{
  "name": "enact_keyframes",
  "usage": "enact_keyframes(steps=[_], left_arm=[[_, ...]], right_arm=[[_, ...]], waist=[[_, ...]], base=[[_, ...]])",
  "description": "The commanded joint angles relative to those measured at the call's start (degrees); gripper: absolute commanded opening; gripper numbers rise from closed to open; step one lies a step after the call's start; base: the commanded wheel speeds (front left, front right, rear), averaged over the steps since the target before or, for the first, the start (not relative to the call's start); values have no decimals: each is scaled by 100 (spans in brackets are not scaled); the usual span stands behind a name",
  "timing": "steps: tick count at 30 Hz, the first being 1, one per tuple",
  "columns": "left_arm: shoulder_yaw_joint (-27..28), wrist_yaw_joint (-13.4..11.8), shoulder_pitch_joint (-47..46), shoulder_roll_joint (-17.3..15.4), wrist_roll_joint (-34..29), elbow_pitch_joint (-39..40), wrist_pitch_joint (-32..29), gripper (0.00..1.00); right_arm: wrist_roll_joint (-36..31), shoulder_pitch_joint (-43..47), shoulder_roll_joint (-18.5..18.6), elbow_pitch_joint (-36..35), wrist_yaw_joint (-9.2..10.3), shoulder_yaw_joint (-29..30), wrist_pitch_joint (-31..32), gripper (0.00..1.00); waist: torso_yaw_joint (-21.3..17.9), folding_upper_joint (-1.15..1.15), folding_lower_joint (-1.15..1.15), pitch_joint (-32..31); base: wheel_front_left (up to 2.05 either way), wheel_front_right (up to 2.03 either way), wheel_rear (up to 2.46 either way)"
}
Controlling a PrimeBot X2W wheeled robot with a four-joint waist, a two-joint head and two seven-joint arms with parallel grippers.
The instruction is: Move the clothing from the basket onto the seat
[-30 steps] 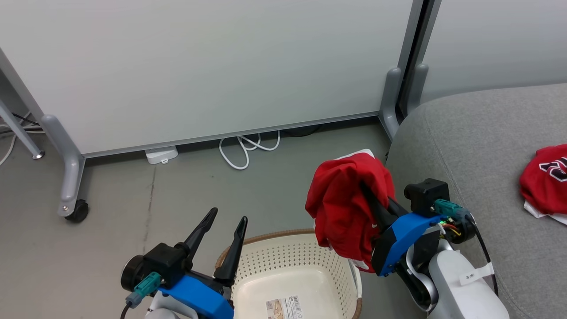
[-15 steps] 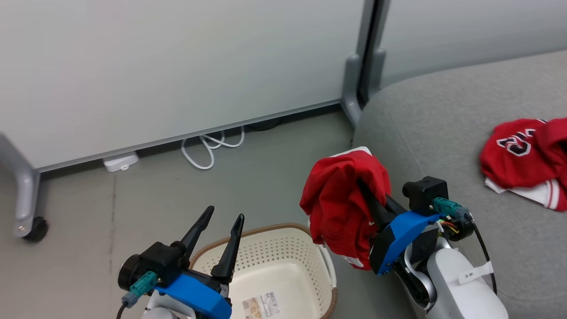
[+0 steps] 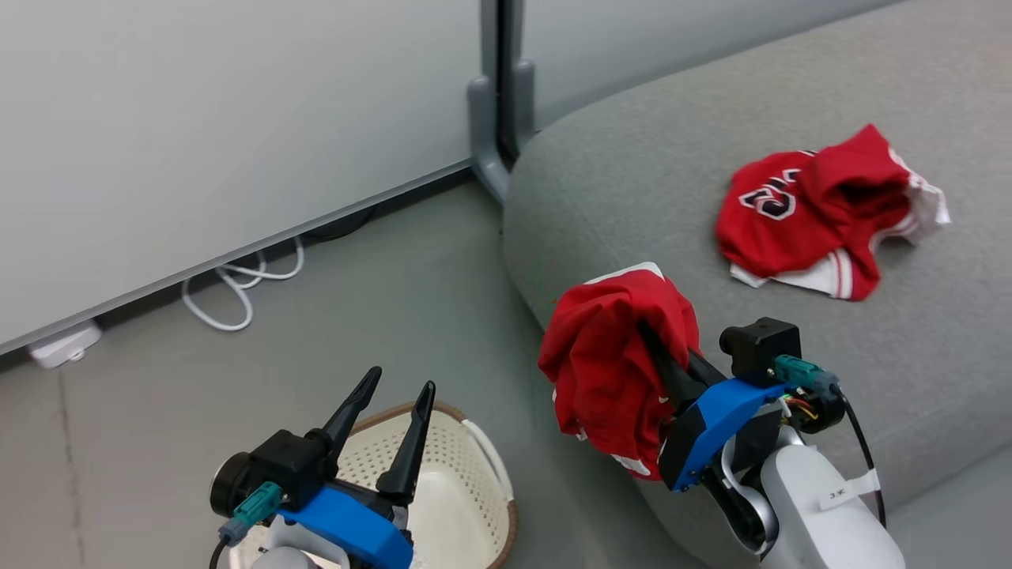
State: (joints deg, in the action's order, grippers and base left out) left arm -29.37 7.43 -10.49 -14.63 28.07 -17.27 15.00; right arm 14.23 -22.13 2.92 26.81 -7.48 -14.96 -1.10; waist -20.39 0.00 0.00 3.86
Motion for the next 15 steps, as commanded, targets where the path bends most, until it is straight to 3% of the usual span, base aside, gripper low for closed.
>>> enact_keyframes(steps=[1,15], left_arm=[[9,8,-27,-19,-7,-9,26,100],[-59,8,-110,-45,-33,-44,27,100]], right_arm=[[24,-7,-4,16,-3,9,-46,0],[27,85,-4,36,-3,53,-112,0]], waist=[[-305,0,0,32],[-1064,0,0,83]], base=[[0,0,0],[0,0,0]])
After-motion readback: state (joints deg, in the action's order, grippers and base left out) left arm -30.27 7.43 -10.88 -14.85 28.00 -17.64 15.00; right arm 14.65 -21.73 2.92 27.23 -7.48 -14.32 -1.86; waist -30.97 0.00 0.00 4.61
